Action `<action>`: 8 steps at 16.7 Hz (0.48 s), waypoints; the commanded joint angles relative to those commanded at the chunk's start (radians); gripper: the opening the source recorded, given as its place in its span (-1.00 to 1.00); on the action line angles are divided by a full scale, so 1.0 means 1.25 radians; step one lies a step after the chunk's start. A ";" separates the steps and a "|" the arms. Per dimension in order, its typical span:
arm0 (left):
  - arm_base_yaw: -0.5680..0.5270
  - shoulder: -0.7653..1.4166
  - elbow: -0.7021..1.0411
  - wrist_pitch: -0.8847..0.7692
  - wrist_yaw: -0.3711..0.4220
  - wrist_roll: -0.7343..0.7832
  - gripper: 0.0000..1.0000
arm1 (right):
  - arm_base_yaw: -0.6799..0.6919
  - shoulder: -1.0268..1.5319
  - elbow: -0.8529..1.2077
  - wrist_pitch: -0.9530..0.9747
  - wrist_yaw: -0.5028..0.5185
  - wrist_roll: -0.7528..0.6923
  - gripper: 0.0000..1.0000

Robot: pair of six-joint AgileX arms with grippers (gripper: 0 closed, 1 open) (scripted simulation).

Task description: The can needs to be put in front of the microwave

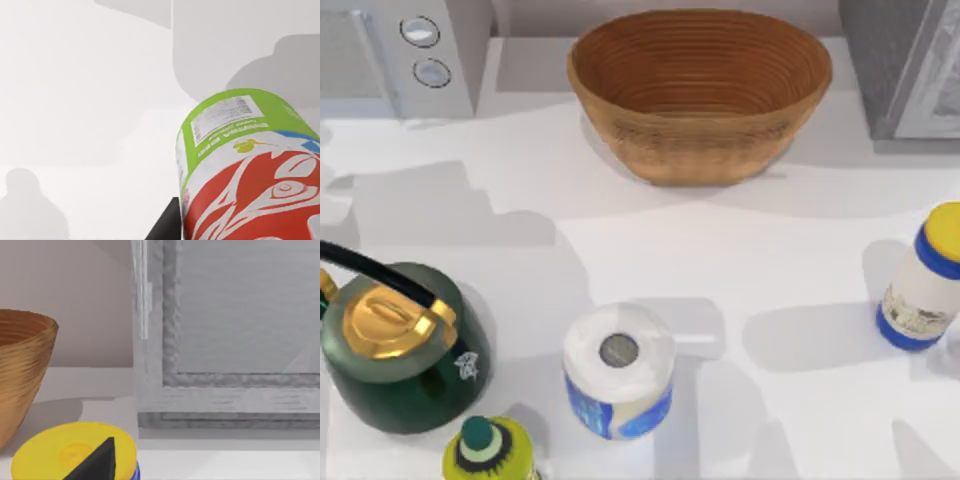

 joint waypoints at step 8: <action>0.000 0.000 0.000 0.000 0.000 0.000 1.00 | 0.000 0.000 0.000 0.000 0.000 0.000 1.00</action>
